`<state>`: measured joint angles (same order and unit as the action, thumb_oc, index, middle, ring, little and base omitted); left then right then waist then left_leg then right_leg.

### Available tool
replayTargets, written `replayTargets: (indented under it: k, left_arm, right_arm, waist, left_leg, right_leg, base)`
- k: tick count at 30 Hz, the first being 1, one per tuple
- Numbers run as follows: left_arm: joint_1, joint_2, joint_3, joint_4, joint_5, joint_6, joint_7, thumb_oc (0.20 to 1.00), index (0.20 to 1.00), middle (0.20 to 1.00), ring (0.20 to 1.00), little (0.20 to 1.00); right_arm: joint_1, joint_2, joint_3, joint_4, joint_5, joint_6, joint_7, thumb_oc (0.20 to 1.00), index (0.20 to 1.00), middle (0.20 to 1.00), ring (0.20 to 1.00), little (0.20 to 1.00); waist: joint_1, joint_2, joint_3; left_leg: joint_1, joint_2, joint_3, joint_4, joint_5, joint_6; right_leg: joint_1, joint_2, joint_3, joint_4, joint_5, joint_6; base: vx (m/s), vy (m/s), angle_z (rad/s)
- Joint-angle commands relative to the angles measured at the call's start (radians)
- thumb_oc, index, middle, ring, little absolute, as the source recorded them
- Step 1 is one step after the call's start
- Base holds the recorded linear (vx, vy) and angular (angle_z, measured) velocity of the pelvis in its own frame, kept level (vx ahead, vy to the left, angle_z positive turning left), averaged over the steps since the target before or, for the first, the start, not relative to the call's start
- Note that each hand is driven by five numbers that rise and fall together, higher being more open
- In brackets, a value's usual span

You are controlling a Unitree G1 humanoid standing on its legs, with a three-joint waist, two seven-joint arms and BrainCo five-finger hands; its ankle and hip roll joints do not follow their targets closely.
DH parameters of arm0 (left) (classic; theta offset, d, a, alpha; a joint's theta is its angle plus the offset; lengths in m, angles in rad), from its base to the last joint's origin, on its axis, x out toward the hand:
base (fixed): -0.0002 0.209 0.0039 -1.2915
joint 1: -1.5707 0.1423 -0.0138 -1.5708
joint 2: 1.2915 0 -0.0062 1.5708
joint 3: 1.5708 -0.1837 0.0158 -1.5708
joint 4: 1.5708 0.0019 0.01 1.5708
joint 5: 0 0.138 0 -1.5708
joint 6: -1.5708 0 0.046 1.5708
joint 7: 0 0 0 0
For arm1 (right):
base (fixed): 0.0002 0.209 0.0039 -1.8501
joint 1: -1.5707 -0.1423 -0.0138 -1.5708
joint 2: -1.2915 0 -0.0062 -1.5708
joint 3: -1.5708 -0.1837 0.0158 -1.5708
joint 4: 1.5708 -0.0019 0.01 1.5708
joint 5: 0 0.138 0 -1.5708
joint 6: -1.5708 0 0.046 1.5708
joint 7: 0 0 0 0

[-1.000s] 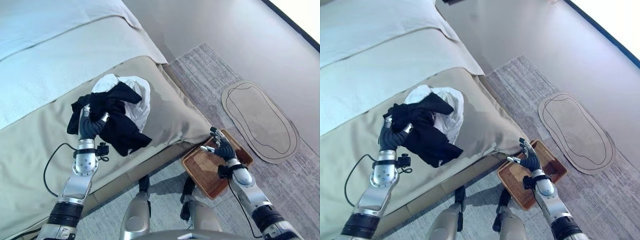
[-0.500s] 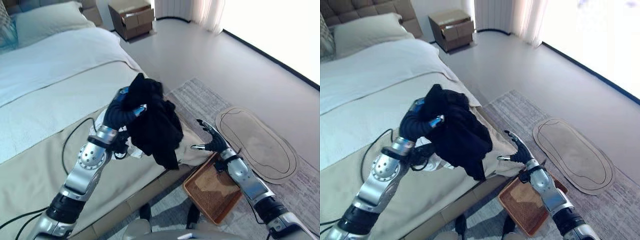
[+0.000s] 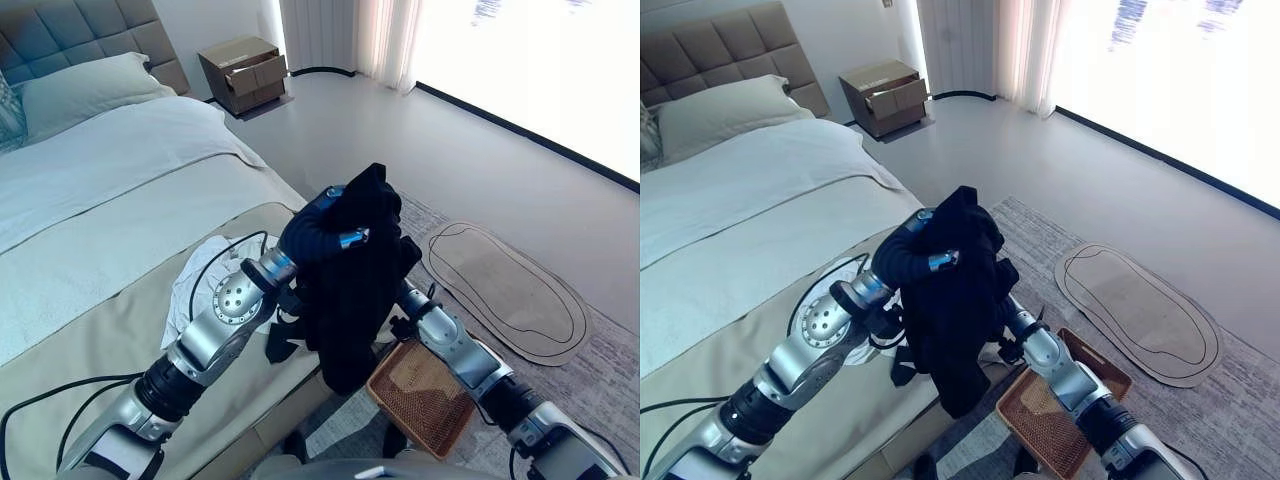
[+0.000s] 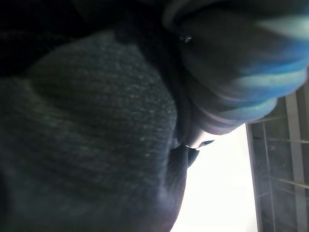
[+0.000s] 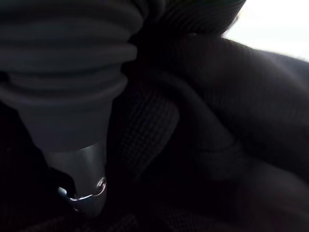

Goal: Pick up clothes into the bucket

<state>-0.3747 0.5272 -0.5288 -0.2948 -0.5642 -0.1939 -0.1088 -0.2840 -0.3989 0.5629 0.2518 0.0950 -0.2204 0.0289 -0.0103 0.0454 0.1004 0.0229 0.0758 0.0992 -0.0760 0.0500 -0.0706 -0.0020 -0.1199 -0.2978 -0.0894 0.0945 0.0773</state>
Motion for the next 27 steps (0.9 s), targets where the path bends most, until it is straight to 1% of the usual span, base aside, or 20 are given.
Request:
replayTargets:
  k: [1, 4, 8, 11, 13, 14, 15, 17, 18, 19, 20, 21, 22, 25, 26, 27]
  left_arm:
    - [-0.141, -0.033, -0.026, -0.036, -0.051, -0.052, -0.013, 0.200, 0.200, 0.200, 0.200, 0.200]
    - [-0.148, -0.026, -0.019, -0.026, -0.047, -0.054, -0.019, 0.200, 0.200, 0.200, 0.200, 0.200]
    - [-0.142, -0.013, 0.001, -0.020, -0.047, -0.058, -0.019, 0.200, 0.200, 0.200, 0.200, 0.200]
    - [-0.118, 0.008, 0.055, -0.024, -0.047, -0.067, -0.004, 0.200, 0.200, 0.200, 0.200, 0.200]
    - [-0.112, 0.010, 0.085, -0.010, -0.032, -0.071, 0.008, 0.200, 0.200, 0.200, 0.200, 0.200]
    - [-0.111, 0.009, 0.084, -0.010, -0.031, -0.071, 0.008, 0.200, 0.200, 0.200, 0.200, 0.200]
    - [-0.094, 0.013, 0.123, 0.009, -0.001, -0.067, 0.025, 0.200, 0.200, 0.200, 0.200, 0.200]
    - [-0.081, 0.014, 0.137, 0.001, 0.006, -0.066, 0.025, 0.200, 0.200, 0.200, 0.200, 0.200]
    - [-0.019, 0.013, 0.193, 0.003, 0.015, -0.068, 0.036, 0.200, 0.200, 0.200, 0.200, 0.200]
    - [0.008, 0.011, 0.215, 0.007, 0.014, -0.066, 0.039, 0.200, 0.200, 0.200, 0.200, 0.200]
    - [0.056, 0.021, 0.264, 0.012, 0.017, -0.068, 0.037, 0.200, 0.200, 0.200, 0.200, 0.200]
    - [0.112, 0.017, 0.298, 0.012, 0.030, -0.070, 0.032, 0.200, 0.200, 0.200, 0.200, 0.200]
    - [0.162, 0.002, 0.316, 0.029, 0.060, -0.073, 0.040, 0.200, 0.200, 0.200, 0.200, 0.200]
    - [0.236, -0.027, 0.336, 0.110, 0.156, -0.080, 0.062, 0.200, 0.200, 0.200, 0.200, 0.200]
    - [0.259, -0.036, 0.332, 0.150, 0.166, -0.080, 0.064, 0.200, 0.200, 0.200, 0.200, 0.200]
    - [0.258, -0.037, 0.331, 0.152, 0.167, -0.082, 0.064, 0.200, 0.200, 0.200, 0.200, 0.200]
  right_arm:
    - [-0.083, 0.042, 0.052, 0.000, 0.103, -0.013, 0.062, 0.200, 0.200, 0.200, 0.200, 0.200]
    - [-0.068, 0.021, 0.051, 0.003, 0.106, -0.006, 0.082, 0.200, 0.200, 0.200, 0.200, 0.200]
    - [-0.034, 0.001, 0.022, 0.013, 0.133, 0.002, 0.084, 0.200, 0.200, 0.200, 0.200, 0.200]
    - [0.027, -0.015, -0.051, 0.061, 0.157, 0.008, 0.064, 0.200, 0.200, 0.200, 0.200, 0.200]
    - [0.071, -0.023, -0.086, 0.017, 0.153, 0.006, 0.062, 0.200, 0.200, 0.200, 0.200, 0.200]
    - [0.073, -0.024, -0.087, 0.015, 0.153, 0.006, 0.062, 0.200, 0.200, 0.200, 0.200, 0.200]
    - [0.106, -0.027, -0.139, 0.011, 0.146, 0.012, 0.030, 0.200, 0.200, 0.200, 0.200, 0.200]
    - [0.115, -0.025, -0.153, 0.008, 0.141, 0.012, 0.026, 0.200, 0.200, 0.200, 0.200, 0.200]
    - [0.152, -0.017, -0.214, 0.009, 0.137, 0.011, -0.006, 0.200, 0.200, 0.200, 0.200, 0.200]
    - [0.164, -0.014, -0.238, 0.009, 0.133, 0.009, -0.018, 0.200, 0.200, 0.200, 0.200, 0.200]
    - [0.229, -0.071, -0.331, 0.010, 0.156, -0.002, -0.002, 0.200, 0.200, 0.200, 0.200, 0.200]
    - [0.270, -0.075, -0.374, -0.031, 0.169, -0.013, -0.017, 0.200, 0.200, 0.200, 0.200, 0.200]
    - [0.301, -0.056, -0.421, -0.051, 0.196, -0.019, -0.017, 0.200, 0.200, 0.200, 0.200, 0.200]
    - [0.316, -0.020, -0.507, 0.007, 0.232, -0.061, -0.045, 0.200, 0.200, 0.200, 0.200, 0.200]
    - [0.324, -0.018, -0.522, 0.008, 0.227, -0.066, -0.055, 0.200, 0.200, 0.200, 0.200, 0.200]
    - [0.325, -0.018, -0.523, 0.007, 0.226, -0.066, -0.055, 0.200, 0.200, 0.200, 0.200, 0.200]
  waist:
    - [0.013, -0.056, -0.038]
    - [0.013, -0.057, -0.042]
    - [0.013, -0.056, -0.045]
    - [0.013, -0.056, -0.048]
    - [0.006, -0.057, -0.047]
    - [0.007, -0.057, -0.048]
    - [0.002, -0.056, -0.049]
    - [0.002, -0.055, -0.050]
    - [0.002, -0.055, -0.049]
    - [0.001, -0.056, -0.048]
    - [-0.003, -0.058, -0.044]
    - [-0.006, -0.060, -0.047]
    - [-0.009, -0.061, -0.044]
    - [-0.017, -0.065, -0.049]
    - [-0.019, -0.067, -0.049]
    - [-0.018, -0.066, -0.050]
  left_leg:
    - [-0.044, 0.056, 0.056, 0.020, 0.022, -0.009]
    - [-0.043, 0.055, 0.052, 0.018, 0.021, -0.009]
    - [-0.039, 0.054, 0.049, 0.017, 0.020, -0.009]
    - [-0.033, 0.052, 0.050, 0.016, 0.018, -0.010]
    - [-0.031, 0.052, 0.052, 0.016, 0.016, -0.010]
    - [-0.031, 0.052, 0.052, 0.016, 0.016, -0.010]
    - [-0.029, 0.052, 0.055, 0.015, 0.014, -0.009]
    - [-0.029, 0.052, 0.055, 0.016, 0.014, -0.009]
    - [-0.029, 0.052, 0.057, 0.017, 0.012, -0.008]
    - [-0.028, 0.052, 0.057, 0.017, 0.011, -0.008]
    - [-0.023, 0.054, 0.059, 0.017, 0.009, -0.009]
    - [-0.026, 0.055, 0.061, 0.017, 0.011, -0.009]
    - [-0.020, 0.056, 0.063, 0.017, 0.007, -0.009]
    - [-0.025, 0.057, 0.065, 0.019, 0.007, -0.007]
    - [-0.025, 0.057, 0.067, 0.020, 0.006, -0.007]
    - [-0.025, 0.057, 0.067, 0.020, 0.006, -0.007]
  right_leg:
    - [0.057, -0.118, -0.022, 0.021, -0.015, 0.112]
    - [0.063, -0.118, -0.026, 0.020, -0.018, 0.112]
    - [0.070, -0.117, -0.030, 0.018, -0.018, 0.112]
    - [0.076, -0.116, -0.032, 0.016, -0.018, 0.112]
    - [0.078, -0.116, -0.030, 0.016, -0.019, 0.113]
    - [0.078, -0.117, -0.030, 0.016, -0.019, 0.113]
    - [0.078, -0.117, -0.032, 0.016, -0.019, 0.114]
    - [0.078, -0.117, -0.032, 0.017, -0.019, 0.115]
    - [0.078, -0.118, -0.032, 0.016, -0.020, 0.114]
    - [0.078, -0.117, -0.032, 0.016, -0.020, 0.113]
    - [0.081, -0.116, -0.030, 0.016, -0.022, 0.114]
    - [0.076, -0.115, -0.027, 0.014, -0.020, 0.113]
    - [0.080, -0.112, -0.023, 0.015, -0.024, 0.113]
    - [0.073, -0.111, -0.015, 0.016, -0.024, 0.112]
    - [0.074, -0.111, -0.013, 0.017, -0.025, 0.111]
    - [0.074, -0.111, -0.013, 0.017, -0.026, 0.111]
  base:
    - [0.00, 0.000, 0.00]
    - [0.02, -0.010, 0.00]
    - [0.02, -0.003, 0.00]
    - [0.01, -0.001, 0.00]
    - [0.00, 0.000, 0.00]
    - [0.00, 0.000, 0.00]
    - [0.00, 0.000, 0.00]
    - [0.00, 0.000, 0.00]
    - [0.00, 0.000, 0.00]
    - [0.00, 0.000, 0.00]
    - [0.01, -0.009, -0.04]
    - [0.00, 0.000, 0.00]
    - [0.00, 0.000, 0.00]
    - [0.01, -0.002, -0.04]
    - [0.00, -0.006, -0.04]
    - [0.00, 0.000, 0.00]
